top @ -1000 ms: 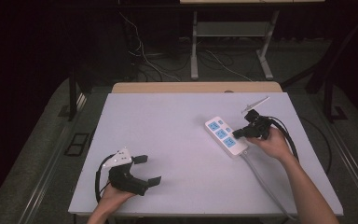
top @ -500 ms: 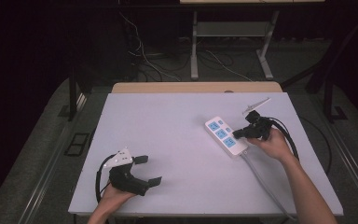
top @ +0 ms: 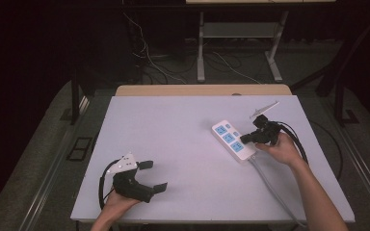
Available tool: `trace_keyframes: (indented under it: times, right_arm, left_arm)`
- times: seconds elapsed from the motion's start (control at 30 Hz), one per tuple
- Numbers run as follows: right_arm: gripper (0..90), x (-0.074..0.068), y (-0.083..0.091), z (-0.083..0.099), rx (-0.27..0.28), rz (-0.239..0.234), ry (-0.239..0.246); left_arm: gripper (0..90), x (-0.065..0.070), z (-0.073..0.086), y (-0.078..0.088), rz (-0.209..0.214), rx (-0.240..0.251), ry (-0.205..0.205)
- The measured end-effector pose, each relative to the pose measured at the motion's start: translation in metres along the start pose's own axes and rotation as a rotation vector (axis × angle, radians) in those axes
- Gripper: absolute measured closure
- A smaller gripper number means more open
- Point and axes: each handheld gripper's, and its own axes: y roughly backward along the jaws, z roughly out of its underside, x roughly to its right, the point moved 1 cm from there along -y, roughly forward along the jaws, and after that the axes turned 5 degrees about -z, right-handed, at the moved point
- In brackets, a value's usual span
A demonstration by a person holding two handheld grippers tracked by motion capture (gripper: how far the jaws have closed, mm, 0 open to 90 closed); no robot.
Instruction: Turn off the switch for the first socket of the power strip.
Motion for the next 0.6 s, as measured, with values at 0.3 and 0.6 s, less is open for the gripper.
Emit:
trace_keyframes:
  times: [0.3,0.6]
  right_arm:
    - [90.0,0.0009,0.0004,-0.0010,-0.006,-0.008,-0.002]
    - [90.0,0.0025,0.0023,-0.0037,-0.002,-0.030,-0.006]
  left_arm:
    - [0.1,-0.0018,0.0003,-0.0003,-0.003,-0.003,0.001]
    - [0.3,-0.0028,0.0002,-0.0003,-0.004,-0.003,0.002]
